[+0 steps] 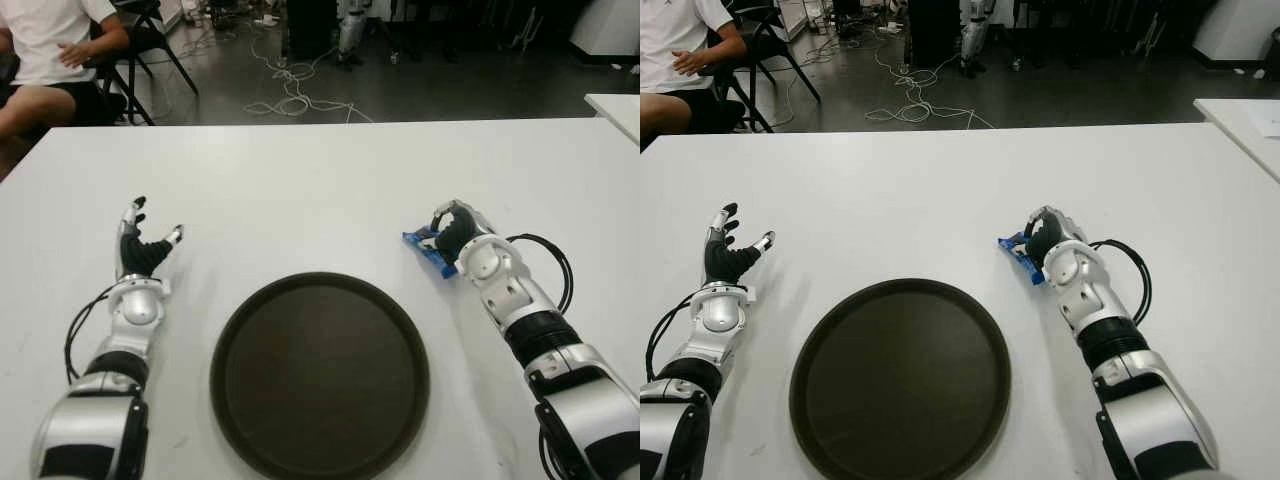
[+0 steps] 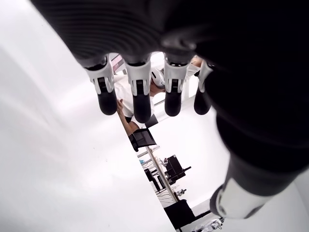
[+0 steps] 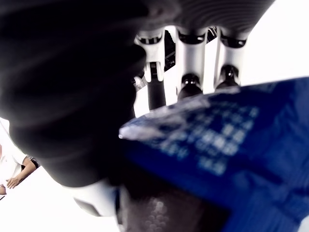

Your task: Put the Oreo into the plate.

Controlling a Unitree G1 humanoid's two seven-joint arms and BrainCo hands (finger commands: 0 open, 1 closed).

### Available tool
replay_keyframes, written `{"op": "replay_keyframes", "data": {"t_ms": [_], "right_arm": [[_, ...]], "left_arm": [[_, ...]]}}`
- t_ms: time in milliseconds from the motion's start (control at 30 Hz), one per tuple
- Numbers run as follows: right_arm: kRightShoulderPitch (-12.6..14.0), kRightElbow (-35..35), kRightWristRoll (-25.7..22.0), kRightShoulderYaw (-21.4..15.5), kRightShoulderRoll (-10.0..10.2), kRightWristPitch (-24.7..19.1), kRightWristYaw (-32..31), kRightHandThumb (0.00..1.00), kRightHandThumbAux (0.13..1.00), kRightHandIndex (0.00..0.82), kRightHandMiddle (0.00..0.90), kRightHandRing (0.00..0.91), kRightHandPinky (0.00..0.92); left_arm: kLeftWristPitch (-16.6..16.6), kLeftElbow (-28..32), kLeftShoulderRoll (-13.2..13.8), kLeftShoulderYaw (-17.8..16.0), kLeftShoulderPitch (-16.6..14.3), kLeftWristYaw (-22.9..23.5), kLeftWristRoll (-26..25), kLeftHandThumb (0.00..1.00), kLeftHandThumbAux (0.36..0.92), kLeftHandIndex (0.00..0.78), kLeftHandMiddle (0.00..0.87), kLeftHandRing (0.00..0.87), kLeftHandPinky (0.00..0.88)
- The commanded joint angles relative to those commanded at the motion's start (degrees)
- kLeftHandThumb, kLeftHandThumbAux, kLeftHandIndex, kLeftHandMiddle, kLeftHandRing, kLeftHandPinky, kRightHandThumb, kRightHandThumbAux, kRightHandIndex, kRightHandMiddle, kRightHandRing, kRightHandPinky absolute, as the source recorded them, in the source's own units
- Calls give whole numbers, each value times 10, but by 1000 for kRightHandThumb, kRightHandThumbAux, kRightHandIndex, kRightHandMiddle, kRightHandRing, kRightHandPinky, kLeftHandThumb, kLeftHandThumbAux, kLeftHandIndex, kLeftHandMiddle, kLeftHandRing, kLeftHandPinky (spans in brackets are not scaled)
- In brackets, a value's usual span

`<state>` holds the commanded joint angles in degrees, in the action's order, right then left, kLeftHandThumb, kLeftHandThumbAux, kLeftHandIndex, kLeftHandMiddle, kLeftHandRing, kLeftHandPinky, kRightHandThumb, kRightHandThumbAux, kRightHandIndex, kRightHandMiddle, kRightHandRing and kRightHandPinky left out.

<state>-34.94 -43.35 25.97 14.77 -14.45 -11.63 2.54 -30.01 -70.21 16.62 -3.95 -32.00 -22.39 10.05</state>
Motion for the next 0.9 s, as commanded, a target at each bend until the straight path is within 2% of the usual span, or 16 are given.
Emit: {"op": "replay_keyframes", "data": {"t_ms": [433, 700, 900], "right_arm": [[-2, -1, 1, 0, 1, -4, 2, 214, 896, 708, 799, 796, 774], [5, 9, -11, -17, 8, 9, 20, 231, 891, 712, 808, 801, 782], [16, 15, -41, -48, 21, 65, 58, 239, 887, 725, 818, 807, 793]], "left_arm": [[-2, 0, 2, 0, 1, 5, 0, 0, 777, 70, 103, 85, 79], [-5, 1, 1, -2, 2, 10, -2, 0, 762, 68, 99, 82, 72], [-8, 1, -1, -4, 2, 4, -2, 0, 779, 71, 110, 92, 80]]}}
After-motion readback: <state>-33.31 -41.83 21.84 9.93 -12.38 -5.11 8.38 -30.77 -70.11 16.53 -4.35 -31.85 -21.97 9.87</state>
